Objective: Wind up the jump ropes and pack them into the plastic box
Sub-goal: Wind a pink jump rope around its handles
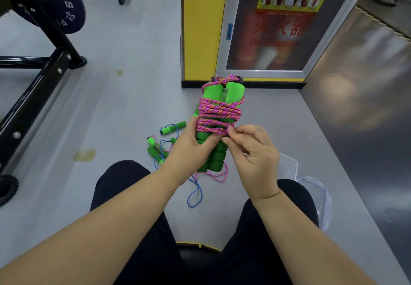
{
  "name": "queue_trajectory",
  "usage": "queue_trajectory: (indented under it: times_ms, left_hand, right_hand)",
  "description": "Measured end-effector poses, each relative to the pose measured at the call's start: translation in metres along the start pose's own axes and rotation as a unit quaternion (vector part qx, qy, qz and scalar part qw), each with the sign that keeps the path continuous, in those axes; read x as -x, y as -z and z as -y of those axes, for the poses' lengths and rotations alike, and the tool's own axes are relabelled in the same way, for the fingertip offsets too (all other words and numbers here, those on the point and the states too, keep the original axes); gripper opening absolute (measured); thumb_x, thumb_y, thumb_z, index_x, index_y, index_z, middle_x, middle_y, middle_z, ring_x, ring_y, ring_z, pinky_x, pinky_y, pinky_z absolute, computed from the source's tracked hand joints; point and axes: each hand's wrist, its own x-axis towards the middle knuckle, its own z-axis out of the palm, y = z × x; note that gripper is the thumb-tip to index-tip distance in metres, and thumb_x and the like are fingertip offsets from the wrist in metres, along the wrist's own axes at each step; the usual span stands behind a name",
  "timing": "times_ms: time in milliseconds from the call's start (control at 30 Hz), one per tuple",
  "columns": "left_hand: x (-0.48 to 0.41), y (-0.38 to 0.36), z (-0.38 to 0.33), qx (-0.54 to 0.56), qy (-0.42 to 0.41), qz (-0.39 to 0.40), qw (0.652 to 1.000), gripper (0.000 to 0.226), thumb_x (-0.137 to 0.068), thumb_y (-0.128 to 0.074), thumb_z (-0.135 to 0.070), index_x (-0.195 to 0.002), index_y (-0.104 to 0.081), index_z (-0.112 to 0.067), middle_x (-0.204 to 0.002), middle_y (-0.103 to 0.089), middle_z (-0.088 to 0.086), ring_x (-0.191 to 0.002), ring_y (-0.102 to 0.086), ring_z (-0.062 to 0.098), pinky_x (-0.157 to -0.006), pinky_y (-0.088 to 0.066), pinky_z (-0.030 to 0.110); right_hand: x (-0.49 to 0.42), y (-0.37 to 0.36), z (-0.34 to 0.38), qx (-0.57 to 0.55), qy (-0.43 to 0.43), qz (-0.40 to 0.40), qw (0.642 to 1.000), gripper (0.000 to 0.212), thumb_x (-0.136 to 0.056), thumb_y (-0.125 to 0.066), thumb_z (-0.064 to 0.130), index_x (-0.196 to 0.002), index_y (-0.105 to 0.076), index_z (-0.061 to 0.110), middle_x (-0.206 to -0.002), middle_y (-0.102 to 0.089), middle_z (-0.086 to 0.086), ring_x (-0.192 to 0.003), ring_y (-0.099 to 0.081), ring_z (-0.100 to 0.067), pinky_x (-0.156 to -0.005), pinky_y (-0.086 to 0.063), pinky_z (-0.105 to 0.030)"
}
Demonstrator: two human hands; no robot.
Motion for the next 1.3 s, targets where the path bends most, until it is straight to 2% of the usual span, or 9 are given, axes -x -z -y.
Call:
queue_trajectory:
  times_ms: [167,300,433,567,767,900,1033,1167,1300]
  left_hand:
    - [0.002,-0.001,-0.008,-0.029,-0.001,-0.001,1.000,0.027,-0.087,-0.060,-0.039,-0.111,-0.048,-0.036,-0.091,-0.062,-0.021,-0.082,-0.058,-0.010,-0.060,-0.043,0.002]
    - [0.003,-0.003,-0.010,0.012,0.028,-0.023,0.999,0.017,-0.090,-0.057,-0.034,-0.105,-0.052,-0.038,-0.089,-0.064,-0.017,-0.084,-0.061,-0.002,-0.067,-0.049,0.017]
    - [0.003,-0.003,-0.007,-0.004,0.023,-0.053,0.998,0.013,-0.090,-0.057,-0.031,-0.102,-0.056,-0.034,-0.086,-0.064,-0.012,-0.081,-0.061,0.002,-0.066,-0.048,0.020]
    - [0.001,-0.002,-0.002,0.008,0.023,-0.060,0.998,0.014,-0.085,-0.065,-0.034,-0.098,-0.058,-0.036,-0.085,-0.067,-0.011,-0.083,-0.066,0.008,-0.074,-0.055,0.031]
    - [0.000,0.005,-0.009,0.004,0.007,-0.032,0.999,0.018,-0.083,-0.066,-0.035,-0.098,-0.057,-0.033,-0.081,-0.068,-0.014,-0.073,-0.064,-0.003,-0.061,-0.050,0.014]
    - [0.003,0.005,-0.008,-0.017,0.001,-0.043,0.999,0.017,-0.083,-0.066,-0.034,-0.097,-0.056,-0.031,-0.081,-0.066,-0.015,-0.073,-0.062,-0.006,-0.062,-0.049,0.012]
    - [0.006,0.001,-0.003,-0.046,0.016,-0.072,0.996,0.024,-0.083,-0.066,-0.038,-0.103,-0.055,-0.028,-0.087,-0.065,-0.015,-0.080,-0.061,-0.004,-0.069,-0.049,0.018]
    - [0.005,-0.002,-0.003,-0.079,0.021,-0.074,0.994,0.027,-0.084,-0.065,-0.037,-0.106,-0.052,-0.026,-0.092,-0.063,-0.012,-0.089,-0.060,0.006,-0.074,-0.049,0.024]
    - [0.004,-0.005,-0.008,-0.077,0.030,-0.043,0.996,0.027,-0.088,-0.059,-0.030,-0.113,-0.049,-0.025,-0.093,-0.062,-0.009,-0.090,-0.059,0.012,-0.076,-0.048,0.027]
  right_hand:
    - [-0.004,0.003,-0.001,0.043,0.031,-0.020,0.998,0.016,-0.080,-0.070,0.005,-0.094,-0.071,-0.002,-0.089,-0.066,-0.014,-0.087,-0.056,-0.004,-0.082,-0.049,-0.012]
    - [-0.006,0.001,-0.001,0.053,0.050,-0.031,0.997,0.014,-0.079,-0.070,0.000,-0.093,-0.071,-0.002,-0.088,-0.067,-0.014,-0.087,-0.058,-0.007,-0.086,-0.047,-0.011]
    - [-0.006,-0.001,-0.001,0.025,0.042,0.016,0.999,0.013,-0.082,-0.064,0.002,-0.092,-0.071,-0.002,-0.090,-0.065,-0.012,-0.088,-0.057,-0.007,-0.085,-0.048,-0.015]
    - [-0.008,0.002,0.002,-0.028,-0.029,0.039,0.998,0.017,-0.086,-0.059,0.012,-0.093,-0.071,0.003,-0.089,-0.060,0.001,-0.083,-0.059,-0.007,-0.074,-0.055,-0.031]
    - [-0.015,0.000,0.024,-0.104,-0.167,-0.032,0.980,0.015,-0.079,-0.068,0.017,-0.086,-0.066,0.031,-0.078,-0.064,0.010,-0.074,-0.067,-0.016,-0.070,-0.056,-0.032]
    - [-0.007,-0.003,0.021,-0.047,-0.101,-0.025,0.993,0.009,-0.083,-0.067,0.014,-0.090,-0.071,0.014,-0.082,-0.061,0.008,-0.077,-0.063,-0.007,-0.071,-0.054,-0.022]
    - [0.005,-0.006,0.012,0.004,-0.011,0.029,1.000,0.026,-0.083,-0.064,0.015,-0.104,-0.069,0.000,-0.098,-0.055,0.000,-0.094,-0.055,-0.003,-0.084,-0.052,-0.022]
    - [0.005,-0.004,0.008,-0.027,-0.059,0.056,0.996,0.033,-0.077,-0.071,0.015,-0.105,-0.068,0.000,-0.099,-0.053,0.001,-0.094,-0.057,-0.010,-0.078,-0.057,-0.034]
    - [-0.004,-0.002,0.007,-0.013,-0.075,0.042,0.996,0.023,-0.079,-0.067,0.008,-0.099,-0.070,-0.001,-0.096,-0.052,0.001,-0.090,-0.054,-0.005,-0.074,-0.054,-0.021]
